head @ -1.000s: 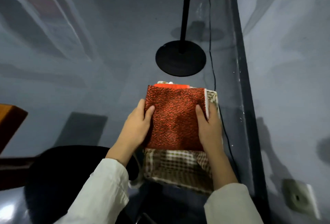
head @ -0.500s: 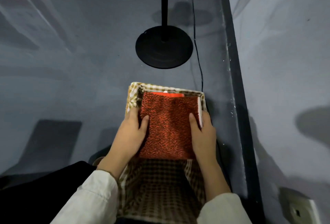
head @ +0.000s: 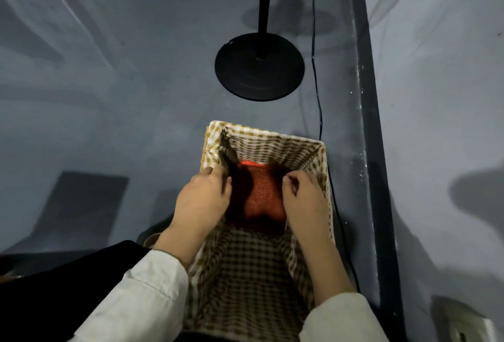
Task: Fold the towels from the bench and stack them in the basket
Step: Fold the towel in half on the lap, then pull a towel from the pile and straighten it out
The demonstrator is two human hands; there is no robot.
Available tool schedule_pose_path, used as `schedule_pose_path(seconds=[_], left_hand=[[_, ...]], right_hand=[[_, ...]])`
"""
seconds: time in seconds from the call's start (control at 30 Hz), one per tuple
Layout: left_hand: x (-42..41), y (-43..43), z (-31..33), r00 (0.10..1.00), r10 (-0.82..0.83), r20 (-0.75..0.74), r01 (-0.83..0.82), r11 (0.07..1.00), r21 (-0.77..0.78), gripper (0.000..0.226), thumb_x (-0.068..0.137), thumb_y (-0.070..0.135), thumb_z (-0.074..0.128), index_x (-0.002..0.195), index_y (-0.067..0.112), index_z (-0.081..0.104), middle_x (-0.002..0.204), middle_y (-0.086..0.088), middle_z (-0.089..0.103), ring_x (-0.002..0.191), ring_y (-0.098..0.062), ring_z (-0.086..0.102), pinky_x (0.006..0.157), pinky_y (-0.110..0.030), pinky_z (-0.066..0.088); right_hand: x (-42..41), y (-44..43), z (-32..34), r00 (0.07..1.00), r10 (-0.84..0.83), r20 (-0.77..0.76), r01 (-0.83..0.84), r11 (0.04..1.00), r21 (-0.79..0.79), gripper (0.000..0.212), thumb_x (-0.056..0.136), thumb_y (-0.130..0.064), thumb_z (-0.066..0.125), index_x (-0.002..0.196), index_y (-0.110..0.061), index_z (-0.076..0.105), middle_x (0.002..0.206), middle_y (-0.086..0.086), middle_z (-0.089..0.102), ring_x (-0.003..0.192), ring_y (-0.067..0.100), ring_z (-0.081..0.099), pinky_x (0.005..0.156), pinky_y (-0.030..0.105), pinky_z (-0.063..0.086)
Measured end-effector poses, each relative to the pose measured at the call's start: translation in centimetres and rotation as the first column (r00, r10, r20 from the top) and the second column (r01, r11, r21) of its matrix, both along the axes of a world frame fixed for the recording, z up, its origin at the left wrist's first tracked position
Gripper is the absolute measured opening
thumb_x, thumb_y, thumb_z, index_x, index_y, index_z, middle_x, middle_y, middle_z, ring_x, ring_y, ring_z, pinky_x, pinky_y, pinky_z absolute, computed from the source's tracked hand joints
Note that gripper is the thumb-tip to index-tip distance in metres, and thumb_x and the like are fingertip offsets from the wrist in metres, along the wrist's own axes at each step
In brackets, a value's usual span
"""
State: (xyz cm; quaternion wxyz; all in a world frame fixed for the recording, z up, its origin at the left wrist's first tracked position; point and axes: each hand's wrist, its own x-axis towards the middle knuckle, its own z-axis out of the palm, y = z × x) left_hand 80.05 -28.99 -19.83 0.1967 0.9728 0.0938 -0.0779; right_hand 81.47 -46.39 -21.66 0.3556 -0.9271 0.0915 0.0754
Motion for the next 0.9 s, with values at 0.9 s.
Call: schedule_pose_path(seconds=[0.9], left_hand=[[-41.9, 31.1, 18.1, 0.576, 0.765, 0.287, -0.817, 0.527, 0.234, 0.024, 0.099, 0.034, 0.041, 0.109, 0.02, 0.057, 0.105, 0.001, 0.066, 0.091, -0.024, 0.062, 0.063, -0.03, 0.041]], right_hand=[[-24.2, 43.7, 17.4, 0.096, 0.932, 0.348, -0.979, 0.151, -0.134, 0.023, 0.099, -0.028, 0.043, 0.109, -0.014, 0.058, 0.109, 0.001, 0.056, 0.099, 0.019, 0.055, 0.073, 0.029, 0.039]])
